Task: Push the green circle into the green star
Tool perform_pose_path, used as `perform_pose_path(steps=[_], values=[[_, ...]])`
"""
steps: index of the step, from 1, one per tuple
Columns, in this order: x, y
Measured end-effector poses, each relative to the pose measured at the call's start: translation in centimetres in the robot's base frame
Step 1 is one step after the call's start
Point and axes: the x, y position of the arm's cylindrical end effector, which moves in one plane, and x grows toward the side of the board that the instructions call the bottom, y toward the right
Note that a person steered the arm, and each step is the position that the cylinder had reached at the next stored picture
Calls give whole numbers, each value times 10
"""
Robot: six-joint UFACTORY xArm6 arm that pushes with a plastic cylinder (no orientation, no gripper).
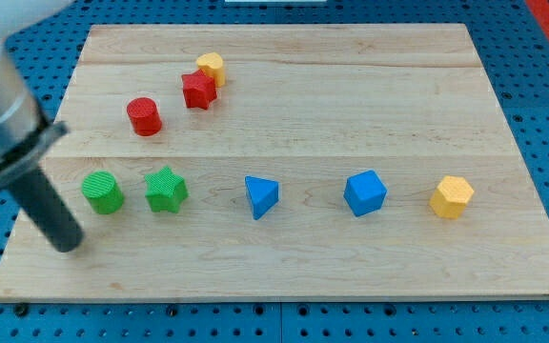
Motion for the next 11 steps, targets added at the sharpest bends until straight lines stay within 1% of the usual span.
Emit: perform_pose_path(steps=[1,2,4,6,7,8,9,10,11], values=[[-17,-14],[-33,-12],[-45,-11],[-57,28],[-58,49],[-56,56],[-50,81],[-41,87],[-23,69]])
